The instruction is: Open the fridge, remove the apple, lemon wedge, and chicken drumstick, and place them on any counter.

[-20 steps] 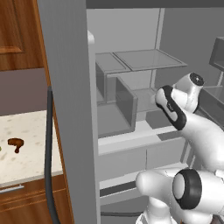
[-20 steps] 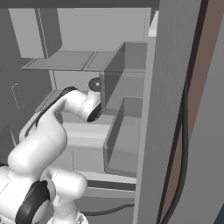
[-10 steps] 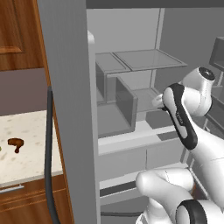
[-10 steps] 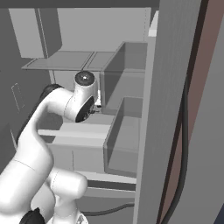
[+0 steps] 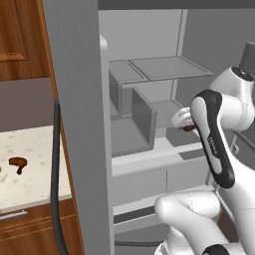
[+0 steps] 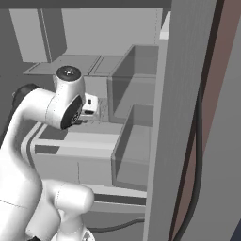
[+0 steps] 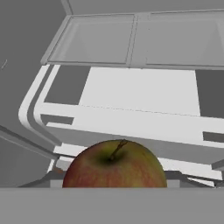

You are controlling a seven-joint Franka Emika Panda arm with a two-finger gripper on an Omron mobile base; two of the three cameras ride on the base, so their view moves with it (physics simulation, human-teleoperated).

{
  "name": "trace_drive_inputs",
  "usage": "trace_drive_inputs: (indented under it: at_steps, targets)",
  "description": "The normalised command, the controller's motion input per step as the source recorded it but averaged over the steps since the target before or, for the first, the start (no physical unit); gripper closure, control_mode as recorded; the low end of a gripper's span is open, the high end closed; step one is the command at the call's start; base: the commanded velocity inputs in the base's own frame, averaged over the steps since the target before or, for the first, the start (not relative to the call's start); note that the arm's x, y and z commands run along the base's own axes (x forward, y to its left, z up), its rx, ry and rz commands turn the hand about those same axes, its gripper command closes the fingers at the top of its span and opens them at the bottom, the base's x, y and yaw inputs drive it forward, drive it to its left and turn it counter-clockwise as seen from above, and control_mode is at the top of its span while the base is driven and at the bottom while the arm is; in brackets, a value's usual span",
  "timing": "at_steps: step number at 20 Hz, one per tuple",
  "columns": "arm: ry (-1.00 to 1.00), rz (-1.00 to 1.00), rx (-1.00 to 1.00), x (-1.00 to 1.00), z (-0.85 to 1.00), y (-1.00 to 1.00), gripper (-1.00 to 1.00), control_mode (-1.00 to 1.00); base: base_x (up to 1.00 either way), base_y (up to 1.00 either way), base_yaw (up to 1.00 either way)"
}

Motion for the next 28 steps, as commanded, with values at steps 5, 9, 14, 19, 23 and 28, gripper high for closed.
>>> trace_drive_inputs:
  at_steps: [5, 9, 14, 19, 23, 28]
  targets:
    - [-0.01, -0.02, 0.0, -0.82, 0.21, 0.09, 1.0, -1.0, 0.0, 0.0, 0.0]
    - [-0.07, -0.08, 0.0, -0.62, 0.16, 0.0, 1.0, -1.0, 0.0, 0.0, 0.0]
    - [-0.03, -0.06, 0.0, -0.14, 0.01, 0.04, 1.0, -1.0, 0.0, 0.0, 0.0]
    - [0.01, 0.0, 0.0, 0.04, 0.0, 0.03, 1.0, -1.0, 0.0, 0.0, 0.0]
    - [0.0, 0.0, 0.0, 0.0, 0.0, 0.0, 1.0, 1.0, -0.43, 0.0, 0.0]
    - [0.0, 0.0, 0.0, 0.0, 0.0, 0.0, 1.0, 1.0, -0.98, 0.0, 0.0]
